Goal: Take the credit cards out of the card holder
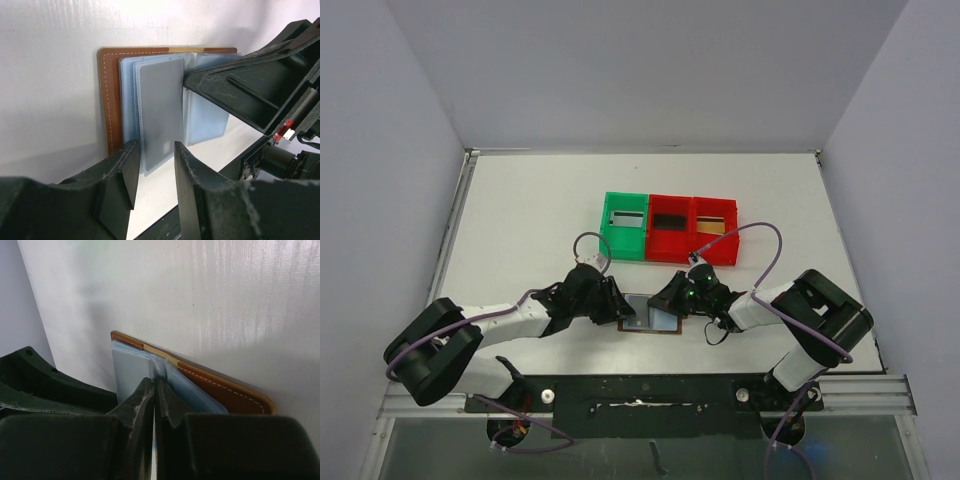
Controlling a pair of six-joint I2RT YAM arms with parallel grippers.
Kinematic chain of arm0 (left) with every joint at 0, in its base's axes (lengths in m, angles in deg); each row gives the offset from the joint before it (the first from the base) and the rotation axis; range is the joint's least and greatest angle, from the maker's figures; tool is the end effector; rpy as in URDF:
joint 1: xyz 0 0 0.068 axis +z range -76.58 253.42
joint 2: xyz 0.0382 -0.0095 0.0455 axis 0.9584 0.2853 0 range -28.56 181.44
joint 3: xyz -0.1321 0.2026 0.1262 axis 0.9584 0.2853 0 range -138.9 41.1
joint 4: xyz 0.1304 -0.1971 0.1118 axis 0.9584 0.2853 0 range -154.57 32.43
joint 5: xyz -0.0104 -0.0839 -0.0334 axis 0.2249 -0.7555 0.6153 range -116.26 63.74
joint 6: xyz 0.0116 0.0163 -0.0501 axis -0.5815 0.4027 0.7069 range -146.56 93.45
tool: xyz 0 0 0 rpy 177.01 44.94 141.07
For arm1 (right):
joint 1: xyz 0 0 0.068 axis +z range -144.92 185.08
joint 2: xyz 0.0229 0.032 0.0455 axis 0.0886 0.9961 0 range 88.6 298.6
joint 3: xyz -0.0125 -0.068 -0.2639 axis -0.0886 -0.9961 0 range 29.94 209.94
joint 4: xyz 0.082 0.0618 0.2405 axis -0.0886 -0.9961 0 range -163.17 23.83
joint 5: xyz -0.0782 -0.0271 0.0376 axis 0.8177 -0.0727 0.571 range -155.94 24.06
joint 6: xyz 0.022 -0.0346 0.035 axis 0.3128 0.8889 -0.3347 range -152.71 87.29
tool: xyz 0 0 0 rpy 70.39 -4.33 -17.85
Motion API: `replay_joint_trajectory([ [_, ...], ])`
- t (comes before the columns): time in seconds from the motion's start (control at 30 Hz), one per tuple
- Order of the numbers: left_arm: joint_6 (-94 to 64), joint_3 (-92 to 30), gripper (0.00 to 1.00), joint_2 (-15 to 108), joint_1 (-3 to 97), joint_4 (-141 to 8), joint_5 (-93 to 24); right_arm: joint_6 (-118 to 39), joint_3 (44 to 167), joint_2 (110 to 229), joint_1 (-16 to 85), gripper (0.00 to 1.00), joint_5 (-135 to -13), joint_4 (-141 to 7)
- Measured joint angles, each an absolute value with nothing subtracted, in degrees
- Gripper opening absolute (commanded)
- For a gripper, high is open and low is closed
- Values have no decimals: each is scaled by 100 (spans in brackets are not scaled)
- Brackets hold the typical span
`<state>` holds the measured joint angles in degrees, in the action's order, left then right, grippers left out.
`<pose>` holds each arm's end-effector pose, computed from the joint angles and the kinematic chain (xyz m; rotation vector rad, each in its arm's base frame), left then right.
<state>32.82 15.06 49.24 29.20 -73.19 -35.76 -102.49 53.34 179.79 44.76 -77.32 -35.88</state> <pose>0.1697 -0.1734 0.1416 -0.2476 2.5660 -1.0099 0.1957 0.1713 0.1070 0.5350 2.4655 1.1594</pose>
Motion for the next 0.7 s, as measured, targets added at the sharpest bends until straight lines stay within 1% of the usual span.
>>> replay_joint_trajectory([
  [0.1,3286,1506,27,4924,2911,-7361,-3593,-10249,5332,17979,4476,0,-7734,-3586],
  [0.23,3295,1506,25,4924,2887,-7404,-3593,-10251,5332,17982,4474,0,-7736,-3582],
  [0.47,3295,1504,22,4924,2872,-7431,-3593,-10264,5332,17997,4450,0,-7782,-3569],
  [0.7,3295,1493,22,4922,2845,-7468,-3595,-10264,5327,17999,4448,0,-7791,-3553],
])
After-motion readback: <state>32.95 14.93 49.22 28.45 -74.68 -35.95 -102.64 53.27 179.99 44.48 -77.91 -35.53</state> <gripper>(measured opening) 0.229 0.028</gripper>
